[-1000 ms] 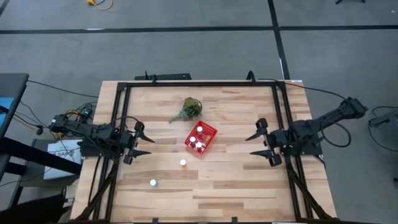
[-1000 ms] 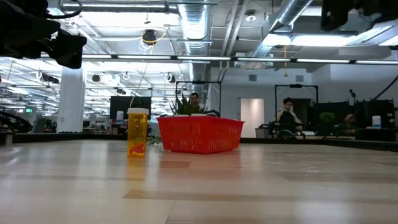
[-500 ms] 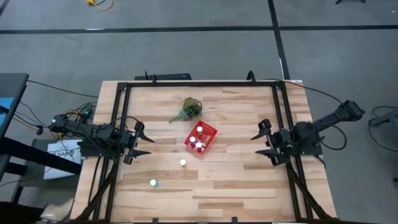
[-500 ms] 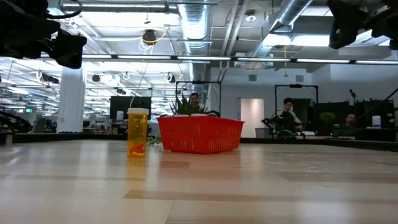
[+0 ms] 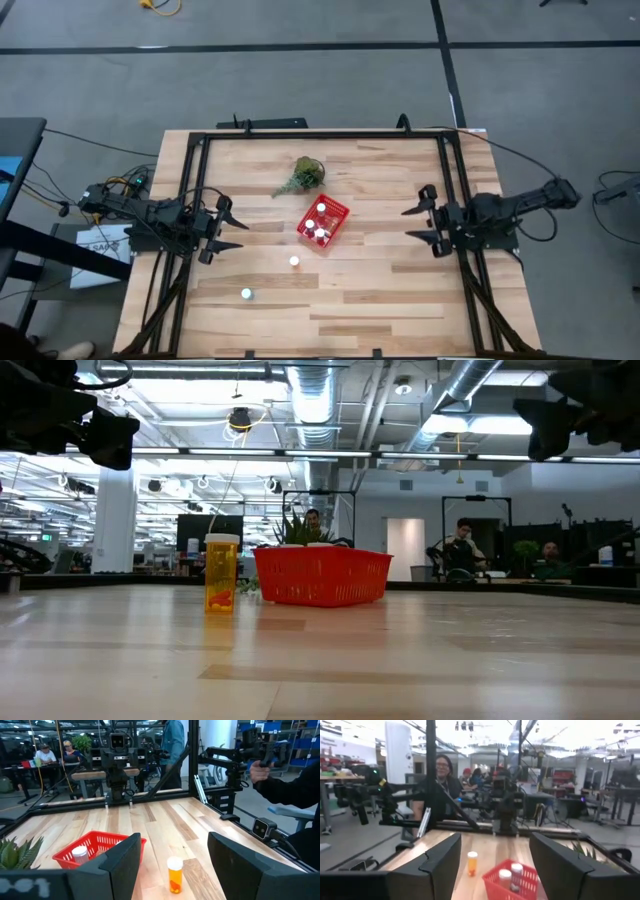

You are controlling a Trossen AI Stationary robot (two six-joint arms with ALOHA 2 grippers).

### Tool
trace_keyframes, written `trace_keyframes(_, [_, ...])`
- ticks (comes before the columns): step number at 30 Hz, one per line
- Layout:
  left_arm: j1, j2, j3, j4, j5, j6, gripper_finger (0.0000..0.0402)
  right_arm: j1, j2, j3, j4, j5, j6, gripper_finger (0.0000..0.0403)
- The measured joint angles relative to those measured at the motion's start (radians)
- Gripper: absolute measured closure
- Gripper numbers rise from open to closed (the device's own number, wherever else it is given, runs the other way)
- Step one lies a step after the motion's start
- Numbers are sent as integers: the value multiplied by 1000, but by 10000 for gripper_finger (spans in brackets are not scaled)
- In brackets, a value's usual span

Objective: Pick and place pill bottles into a basket
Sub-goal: Put the orange pill bottle into the red bin

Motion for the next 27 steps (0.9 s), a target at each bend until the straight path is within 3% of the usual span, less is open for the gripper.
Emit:
trace_keyframes(7, [0, 0, 0, 0, 0, 3, 180, -38, -126, -1, -180, 4, 44, 199])
trace_keyframes(19, [0, 0, 0, 0, 0, -2, 180, -93, -91, -1, -235, -3, 34, 219])
trace_keyframes(27, [0, 0, 0, 0, 0, -3, 180, -142, 3, -2, -235, -2, 159, 227])
